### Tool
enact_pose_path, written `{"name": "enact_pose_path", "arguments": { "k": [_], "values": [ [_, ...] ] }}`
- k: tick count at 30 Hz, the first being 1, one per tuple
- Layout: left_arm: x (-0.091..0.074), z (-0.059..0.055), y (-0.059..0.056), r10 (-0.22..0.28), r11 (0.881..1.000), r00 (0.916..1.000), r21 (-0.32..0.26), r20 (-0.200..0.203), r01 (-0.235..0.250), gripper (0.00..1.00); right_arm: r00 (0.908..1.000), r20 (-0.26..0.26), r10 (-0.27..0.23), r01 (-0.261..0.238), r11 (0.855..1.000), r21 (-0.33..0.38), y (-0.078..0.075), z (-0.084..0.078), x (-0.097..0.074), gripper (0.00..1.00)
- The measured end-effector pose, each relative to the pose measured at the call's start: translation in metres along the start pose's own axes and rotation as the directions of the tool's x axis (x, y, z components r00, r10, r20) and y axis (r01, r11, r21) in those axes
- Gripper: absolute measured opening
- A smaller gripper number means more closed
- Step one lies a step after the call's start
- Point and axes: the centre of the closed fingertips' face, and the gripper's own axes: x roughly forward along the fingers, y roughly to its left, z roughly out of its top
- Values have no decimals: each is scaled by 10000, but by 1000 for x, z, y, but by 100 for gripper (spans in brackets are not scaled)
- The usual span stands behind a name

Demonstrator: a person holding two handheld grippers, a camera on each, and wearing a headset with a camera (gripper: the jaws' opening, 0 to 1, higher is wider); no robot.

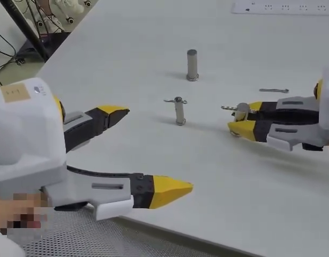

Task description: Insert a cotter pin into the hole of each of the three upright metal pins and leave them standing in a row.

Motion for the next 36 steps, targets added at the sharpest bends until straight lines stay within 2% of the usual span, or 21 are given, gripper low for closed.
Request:
{"name": "enact_pose_path", "arguments": {
  "k": [6, 9, 25, 27, 29, 31, 33, 34, 36],
  "values": [
    [0, -4, -2, -44, 10000, 9999, 1, -150, 44, 94, 9999, 100, -88, 87, 10000, 9, 0, 0, 0, 8],
    [1, -4, -2, -25, 9998, 9999, -185, -104, 23, 93, 9998, 161, -105, 103, 9998, 152, 0, 0, 0, 8],
    [3, -5, -5, -63, 9998, 9998, -173, -164, 60, 92, 9993, 292, -229, 217, 9989, 413, 1, 0, -1, 9],
    [3, -5, -5, -72, 9998, 9999, -177, -156, 70, 92, 9988, 319, -374, 370, 9992, 131, 1, 1, -1, 9],
    [3, -5, -5, -72, 9999, 9998, -144, -189, 70, 92, 9986, 294, -436, 432, 9990, 149, 0, 1, 0, 10],
    [4, -6, -5, -88, 9999, 9998, -149, -196, 85, 92, 9977, 401, -547, 536, 9981, 297, -1, 3, 0, 14],
    [4, -6, -6, -107, 9999, 9997, -132, -228, 104, 91, 9966, 407, -720, 693, 9955, 647, -5, 5, -1, 28],
    [4, -6, -6, -116, 9999, 9997, -127, -235, 113, 91, 9963, 448, -729, 705, 9961, 534, -5, 6, -2, 33],
    [4, -6, -6, -131, 9998, 9996, -136, -243, 128, 91, 9954, 544, -790, 772, 9964, 343, -5, 11, -4, 32]
  ]
}}
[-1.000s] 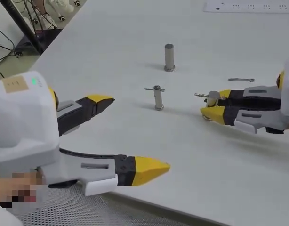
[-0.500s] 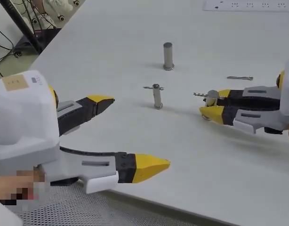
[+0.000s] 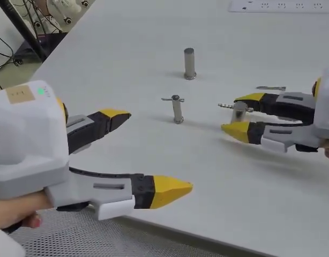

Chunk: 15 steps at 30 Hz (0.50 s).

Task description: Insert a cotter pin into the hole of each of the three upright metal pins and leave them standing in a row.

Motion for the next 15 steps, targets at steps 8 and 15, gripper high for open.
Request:
{"name": "enact_pose_path", "arguments": {
  "k": [8, 15],
  "values": [
    [1, 6, 3, -43, 10000, 9998, -31, 209, 44, 91, 9997, 163, 183, -186, 9996, 214, 4, 27, -21, 43],
    [4, 18, 8, -98, 9998, 9976, -157, 681, 109, 91, 10000, -73, 4, 0, 9982, 599, 6, 37, -39, 63]
  ]
}}
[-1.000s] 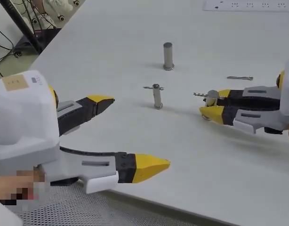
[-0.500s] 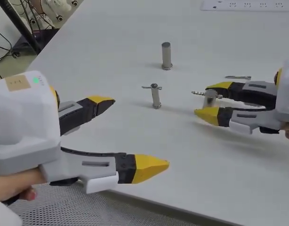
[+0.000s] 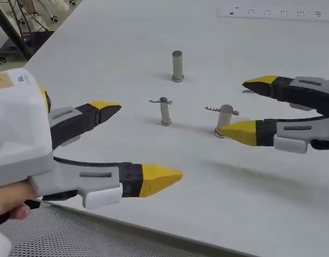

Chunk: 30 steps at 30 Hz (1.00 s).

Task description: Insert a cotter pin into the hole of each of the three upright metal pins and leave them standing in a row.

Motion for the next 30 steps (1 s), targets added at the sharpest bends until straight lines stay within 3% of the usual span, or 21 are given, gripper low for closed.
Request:
{"name": "enact_pose_path", "arguments": {
  "k": [6, 9, 11, 15, 23, 28, 30],
  "values": [
    [2, 6, 2, -117, 9997, 9995, -192, 292, 123, 91, 9989, -359, -317, 330, 9988, 358, 9, 1, -11, 77],
    [4, 7, 3, -205, 9994, 9990, -268, 393, 215, 91, 9935, -962, -604, 612, 9981, 53, 13, -7, -16, 77],
    [5, 8, 4, -281, 9992, 9987, -266, 431, 293, 91, 9916, -1075, -722, 743, 9971, 164, 15, -9, -19, 80],
    [6, 10, 6, -362, 9990, 9980, -259, 516, 375, 91, 9784, -1472, -1453, 1504, 9883, 241, 12, -16, -29, 87],
    [6, 10, 11, -519, 9979, 9970, -364, 579, 540, 91, 9679, -1695, -1855, 2049, 9731, 1049, 18, -21, -41, 91],
    [8, 7, 18, -585, 9972, 9971, -436, 478, 606, 91, 9588, -1816, -2184, 2418, 9631, 1185, 17, -19, -47, 92],
    [8, 6, 19, -641, 9969, 9969, -423, 454, 660, 91, 9599, -1542, -2340, 2550, 9575, 1345, 19, -15, -48, 92]
  ]
}}
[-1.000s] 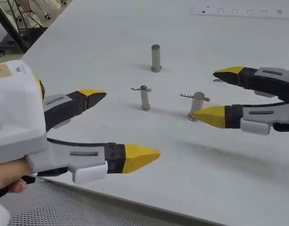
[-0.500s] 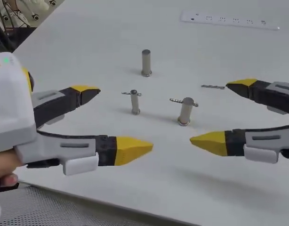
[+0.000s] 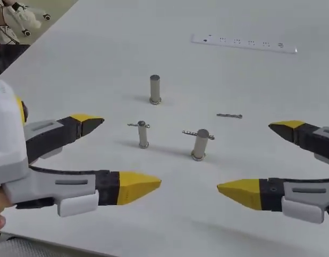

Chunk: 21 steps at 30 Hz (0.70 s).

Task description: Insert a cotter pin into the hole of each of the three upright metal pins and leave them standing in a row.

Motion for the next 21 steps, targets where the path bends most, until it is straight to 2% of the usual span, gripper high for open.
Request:
{"name": "enact_pose_path", "arguments": {
  "k": [2, 6, 10, 16, 21],
  "values": [
    [0, 0, 5, 8, 10000, 10000, -17, 24, -7, 91, 10000, 69, -50, 48, 9996, 278, 3, 2, -3, 92],
    [0, 1, 5, 66, 9999, 10000, -114, 71, -65, 91, 9995, 131, -302, 296, 9985, 463, 4, 3, -8, 94],
    [2, 2, 6, 53, 9998, 10000, -210, 10, -53, 91, 9982, -87, -588, 592, 9960, 673, 1, -3, -13, 93],
    [5, 13, 13, 92, 9999, 9999, -101, 112, -91, 91, 9971, -7, -764, 763, 9953, 596, -2, -4, -17, 92],
    [11, 25, 25, 130, 9995, 9999, 303, 8, -130, 90, 9962, -121, -862, 868, 9943, 626, -2, -6, -21, 92]
  ]
}}
